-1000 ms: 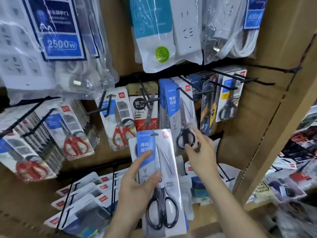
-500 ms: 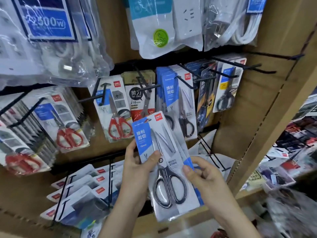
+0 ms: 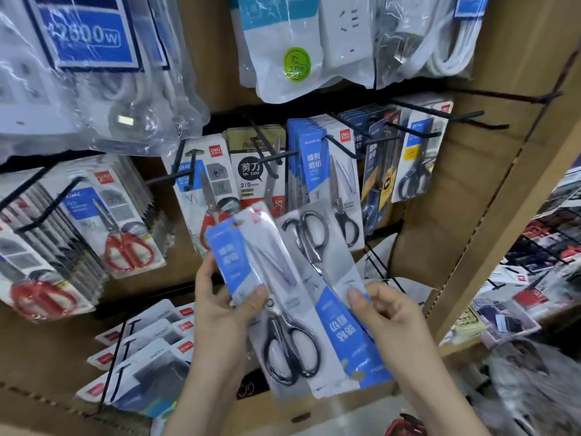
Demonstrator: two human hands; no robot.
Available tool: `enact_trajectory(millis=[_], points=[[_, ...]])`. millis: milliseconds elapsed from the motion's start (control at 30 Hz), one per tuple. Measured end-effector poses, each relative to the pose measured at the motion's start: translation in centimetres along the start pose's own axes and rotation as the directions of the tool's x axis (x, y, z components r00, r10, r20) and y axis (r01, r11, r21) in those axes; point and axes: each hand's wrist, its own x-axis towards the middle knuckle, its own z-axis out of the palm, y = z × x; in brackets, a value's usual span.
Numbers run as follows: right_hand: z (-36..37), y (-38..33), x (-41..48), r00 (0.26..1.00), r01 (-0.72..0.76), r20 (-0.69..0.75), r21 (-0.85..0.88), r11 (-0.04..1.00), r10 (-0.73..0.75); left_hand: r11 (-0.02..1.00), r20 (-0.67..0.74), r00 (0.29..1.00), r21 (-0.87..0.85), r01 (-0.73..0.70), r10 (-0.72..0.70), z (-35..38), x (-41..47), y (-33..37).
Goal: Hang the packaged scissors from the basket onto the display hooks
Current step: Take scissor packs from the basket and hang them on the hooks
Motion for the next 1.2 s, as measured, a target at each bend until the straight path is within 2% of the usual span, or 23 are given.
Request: enact_trajectory(millis=[67, 133, 200, 267, 333, 433, 500, 600, 700, 767, 833, 900, 1000, 1067, 1100, 1167, 1200], points=[[-0.6, -0.4, 0.0, 1.000, 0.025, -0.010, 0.002, 1.000, -0.025, 0.997, -0.018, 0.998, 0.044, -0.063, 0.064, -0.9, 0.2, 0.5], [-1.4, -0.8, 0.0, 0.999, 0.040, 0.003, 0.023, 0.999, -0.040, 0.976, 0.001, 0.990, 0.171, -0.137, 0.139, -1.7, 0.2, 1.0], [-2.2, -1.3, 0.1, 0.999, 0.051, 0.014, 0.009, 0.999, -0.051, 0.906, 0.088, 0.975, 0.361, -0.221, 0.203, -2.4, 0.5, 1.0], [-2.8, -1.7, 0.1, 0.998, 0.064, -0.028, 0.014, 0.998, -0.063, 0.798, 0.193, 0.959, 0.533, -0.280, 0.208, -2.7, 0.6, 0.8], [-2.9, -1.8, 0.2, 0.997, 0.026, -0.078, 0.113, 0.993, -0.017, 0.744, 0.251, 0.953, 0.601, -0.291, 0.170, -2.6, 0.5, 0.2], [-2.1, -2.1, 0.0, 0.994, -0.040, -0.073, 0.486, 0.873, 0.086, 0.781, 0.280, 0.958, 0.584, -0.221, 0.061, -1.5, -0.6, -0.6], [-1.3, -2.1, -0.2, 0.988, -0.058, -0.077, 0.632, 0.773, 0.138, 0.811, 0.283, 0.959, 0.555, -0.187, 0.027, -1.0, -1.2, -1.2], [-0.4, -1.9, -0.3, 0.977, -0.058, -0.094, 0.742, 0.668, 0.190, 0.860, 0.257, 0.966, 0.493, -0.131, 0.000, -0.4, -1.9, -1.8], [-0.3, -1.6, -0.1, 0.986, -0.054, -0.051, 0.804, 0.592, 0.159, 0.927, 0.269, 0.962, 0.370, -0.058, -0.047, 0.2, -2.2, -1.3], [-0.5, -1.4, -0.1, 0.986, -0.059, -0.048, 0.798, 0.599, 0.161, 0.951, 0.330, 0.941, 0.308, -0.027, -0.080, 0.8, -2.6, -0.7], [-0.4, -1.6, -0.6, 0.985, -0.077, -0.040, 0.768, 0.636, 0.169, 0.953, 0.302, 0.951, 0.300, -0.030, -0.065, 1.2, -2.7, -0.6], [-0.2, -1.8, -1.0, 0.976, -0.087, -0.078, 0.710, 0.699, 0.201, 0.929, 0.247, 0.969, 0.362, -0.071, -0.022, 1.5, -2.6, -0.9], [-1.9, -1.6, -0.6, 0.934, 0.020, -0.312, 0.533, 0.846, 0.174, 0.883, 0.199, 0.980, 0.460, -0.096, 0.003, 1.2, -1.9, -1.1], [-3.9, -1.9, -0.4, 0.862, 0.068, -0.503, 0.231, 0.971, 0.059, 0.851, 0.165, 0.984, 0.508, -0.137, 0.060, 0.4, -1.0, -0.8], [-5.0, -2.1, -0.4, 0.845, 0.072, -0.535, 0.065, 0.995, -0.026, 0.835, 0.151, 0.984, 0.527, -0.161, 0.094, 0.0, -0.6, -0.7], [-6.7, -2.2, -0.2, 0.848, 0.125, -0.475, -0.250, 0.960, -0.234, 0.796, 0.151, 0.975, 0.563, -0.222, 0.165, -0.6, 0.2, -0.4], [-7.3, -2.1, 0.1, 0.861, 0.177, -0.367, -0.432, 0.884, -0.352, 0.772, 0.172, 0.967, 0.583, -0.254, 0.188, -0.8, 0.5, -0.3]])
